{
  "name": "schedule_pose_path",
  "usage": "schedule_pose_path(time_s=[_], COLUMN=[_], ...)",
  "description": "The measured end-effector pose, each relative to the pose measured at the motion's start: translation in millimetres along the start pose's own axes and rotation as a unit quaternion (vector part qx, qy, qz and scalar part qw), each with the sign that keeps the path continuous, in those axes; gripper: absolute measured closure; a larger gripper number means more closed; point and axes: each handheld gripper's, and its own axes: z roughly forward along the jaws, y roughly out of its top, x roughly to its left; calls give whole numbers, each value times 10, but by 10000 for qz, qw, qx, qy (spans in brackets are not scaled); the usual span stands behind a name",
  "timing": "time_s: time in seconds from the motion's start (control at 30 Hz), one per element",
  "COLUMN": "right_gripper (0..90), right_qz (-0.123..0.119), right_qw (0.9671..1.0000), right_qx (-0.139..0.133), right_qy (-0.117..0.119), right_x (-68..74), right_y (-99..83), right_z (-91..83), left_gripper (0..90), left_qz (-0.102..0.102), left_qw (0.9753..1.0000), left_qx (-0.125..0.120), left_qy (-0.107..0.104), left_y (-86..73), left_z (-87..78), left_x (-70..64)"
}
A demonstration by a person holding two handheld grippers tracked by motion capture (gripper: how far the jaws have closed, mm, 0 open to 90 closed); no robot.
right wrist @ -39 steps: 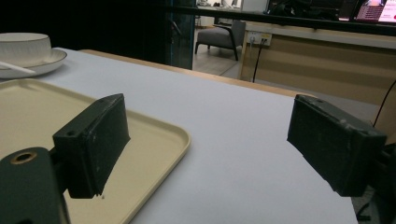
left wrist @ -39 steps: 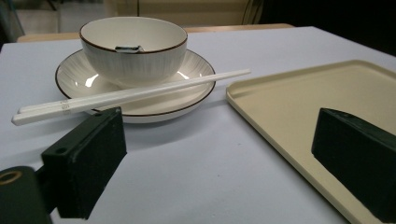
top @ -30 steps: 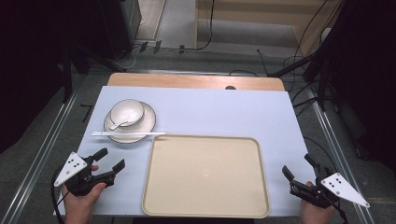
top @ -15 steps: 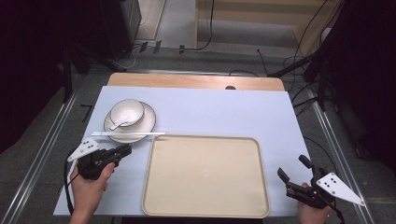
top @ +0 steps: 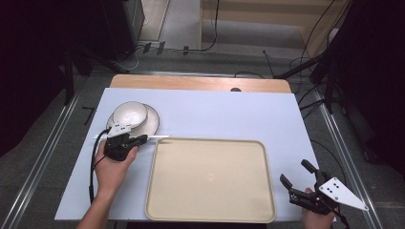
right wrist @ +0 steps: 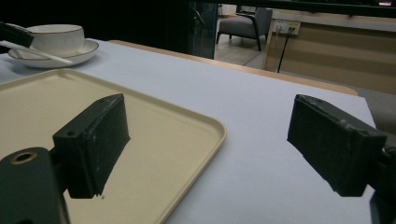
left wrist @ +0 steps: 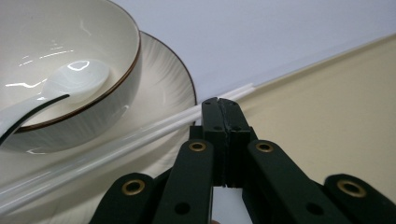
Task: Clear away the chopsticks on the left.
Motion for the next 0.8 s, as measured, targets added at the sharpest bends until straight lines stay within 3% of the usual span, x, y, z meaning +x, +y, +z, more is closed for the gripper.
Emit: schedule_pose_path(time_s=[0.13, 0.4, 0.57, 0.73, 0.8], right_gripper=[130, 131, 130, 130, 131], right_qz=[1, -17, 14, -3, -12], right_qw=[10000, 10000, 10000, 10000, 10000], right_qx=[17, 23, 27, 23, 24], right_qy=[46, 45, 54, 40, 40], right_x=[28, 41, 40, 36, 34], right_y=[-1, 1, -1, -5, -7], right_z=[0, -2, 0, 2, 3], left_gripper=[900, 900, 900, 900, 900], left_qz=[80, 52, 35, -7, 17], left_qw=[9999, 9995, 9993, 9994, 9992], left_qx=[103, 224, 324, 280, 289], left_qy=[64, 212, 199, 194, 290], left_y=[15, 41, 30, 33, 43], left_z=[65, 182, 281, 321, 338], left_x=[-10, 17, 27, 37, 40])
